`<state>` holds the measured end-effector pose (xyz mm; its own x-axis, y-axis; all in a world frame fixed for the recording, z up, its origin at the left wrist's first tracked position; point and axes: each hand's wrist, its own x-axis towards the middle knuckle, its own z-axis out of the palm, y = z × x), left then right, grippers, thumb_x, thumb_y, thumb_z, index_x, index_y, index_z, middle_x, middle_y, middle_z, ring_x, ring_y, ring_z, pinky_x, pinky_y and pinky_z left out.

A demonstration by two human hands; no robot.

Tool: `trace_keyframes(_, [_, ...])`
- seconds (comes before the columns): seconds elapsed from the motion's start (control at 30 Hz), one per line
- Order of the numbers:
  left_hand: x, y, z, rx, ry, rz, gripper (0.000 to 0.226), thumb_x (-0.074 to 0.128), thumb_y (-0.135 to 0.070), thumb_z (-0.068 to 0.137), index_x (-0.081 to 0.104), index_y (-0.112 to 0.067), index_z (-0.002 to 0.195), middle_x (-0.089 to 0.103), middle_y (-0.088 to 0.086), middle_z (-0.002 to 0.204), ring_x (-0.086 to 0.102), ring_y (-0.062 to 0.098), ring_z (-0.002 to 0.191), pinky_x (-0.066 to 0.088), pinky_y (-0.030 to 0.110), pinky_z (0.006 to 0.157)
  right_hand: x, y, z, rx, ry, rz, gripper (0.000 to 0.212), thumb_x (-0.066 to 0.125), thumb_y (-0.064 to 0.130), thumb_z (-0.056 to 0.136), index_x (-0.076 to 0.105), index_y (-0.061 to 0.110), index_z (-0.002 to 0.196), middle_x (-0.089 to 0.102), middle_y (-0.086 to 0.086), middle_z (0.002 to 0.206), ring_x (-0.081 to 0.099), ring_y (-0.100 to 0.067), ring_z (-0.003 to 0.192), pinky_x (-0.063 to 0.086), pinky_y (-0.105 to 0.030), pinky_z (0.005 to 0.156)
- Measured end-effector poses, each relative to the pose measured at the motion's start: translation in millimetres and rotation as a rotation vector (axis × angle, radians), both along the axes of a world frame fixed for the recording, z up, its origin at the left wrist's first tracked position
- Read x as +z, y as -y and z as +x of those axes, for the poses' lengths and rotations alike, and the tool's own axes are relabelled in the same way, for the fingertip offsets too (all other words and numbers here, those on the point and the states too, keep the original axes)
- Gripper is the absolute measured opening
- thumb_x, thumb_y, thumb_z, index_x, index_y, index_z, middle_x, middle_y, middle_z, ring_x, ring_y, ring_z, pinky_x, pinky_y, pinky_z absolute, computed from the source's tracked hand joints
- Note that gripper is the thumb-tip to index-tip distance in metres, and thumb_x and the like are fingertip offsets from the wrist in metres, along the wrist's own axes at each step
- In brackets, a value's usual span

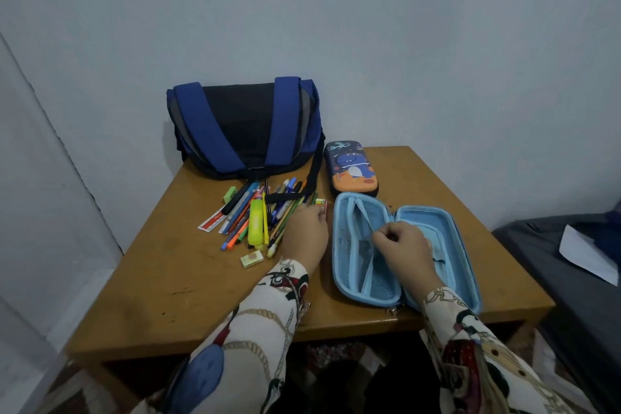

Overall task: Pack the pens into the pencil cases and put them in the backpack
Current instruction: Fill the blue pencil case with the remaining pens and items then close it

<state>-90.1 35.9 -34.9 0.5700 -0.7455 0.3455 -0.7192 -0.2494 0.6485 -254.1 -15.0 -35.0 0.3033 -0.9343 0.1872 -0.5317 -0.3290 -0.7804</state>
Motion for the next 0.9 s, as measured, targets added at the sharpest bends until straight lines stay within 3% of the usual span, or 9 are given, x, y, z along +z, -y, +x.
trace_keyframes(0.13, [4,13,2,0.017,0.275,0.155,0.023,0.046,-0.014,0.096,0.067,-0.003,0.098,0.058,0.015,0.106,0.053,0.032,0.104,0.041,0.037,0.089,-1,0,-1,0.009,0.03,0.006,0.024,0.06,0.025,0.082,0.058,0.018,0.059,0.059,0.003,0.07,0.056,-0.019,0.076,0.047,-0.052,0.087])
trace_keyframes(0.27, [4,16,1,0.017,0.383,0.241,0.026,0.039,-0.009,0.096,0.064,-0.004,0.105,0.058,0.015,0.114,0.05,0.033,0.11,0.039,0.037,0.095,-1,0,-2,0.023,0.031,0.001,0.024,0.058,0.029,0.081,0.056,0.021,0.058,0.058,0.004,0.069,0.056,-0.02,0.077,0.047,-0.054,0.088])
trace_keyframes(0.37, [3,16,0,0.021,0.383,0.26,0.029,0.037,-0.006,0.095,0.062,-0.003,0.109,0.058,0.016,0.117,0.048,0.033,0.114,0.038,0.037,0.098,-1,-1,-2,0.025,0.036,0.004,0.023,0.055,0.034,0.077,0.056,0.022,0.058,0.059,0.004,0.069,0.057,-0.02,0.077,0.047,-0.053,0.087])
trace_keyframes(0.63, [6,11,0,-0.003,0.368,0.294,0.026,0.04,-0.007,0.095,0.063,-0.003,0.105,0.058,0.016,0.116,0.048,0.033,0.114,0.041,0.038,0.094,-4,2,-1,0.014,0.031,0.004,0.026,0.061,0.025,0.081,0.056,0.022,0.056,0.058,0.005,0.068,0.057,-0.022,0.076,0.048,-0.054,0.087])
trace_keyframes(0.77, [4,16,7,0.002,0.387,0.278,0.031,0.037,-0.018,0.1,0.061,-0.006,0.116,0.055,0.015,0.12,0.047,0.032,0.114,0.039,0.037,0.094,-4,2,-1,0.017,0.039,0.006,0.025,0.061,0.025,0.08,0.057,0.021,0.056,0.059,0.004,0.068,0.057,-0.02,0.075,0.048,-0.053,0.086])
trace_keyframes(0.9, [5,18,9,-0.04,0.407,0.286,0.038,0.034,-0.026,0.102,0.066,-0.009,0.115,0.054,0.013,0.119,0.045,0.031,0.115,0.038,0.038,0.095,-4,2,-2,0.021,0.06,0.009,0.025,0.061,0.024,0.079,0.057,0.02,0.055,0.059,0.004,0.066,0.057,-0.018,0.072,0.048,-0.053,0.085])
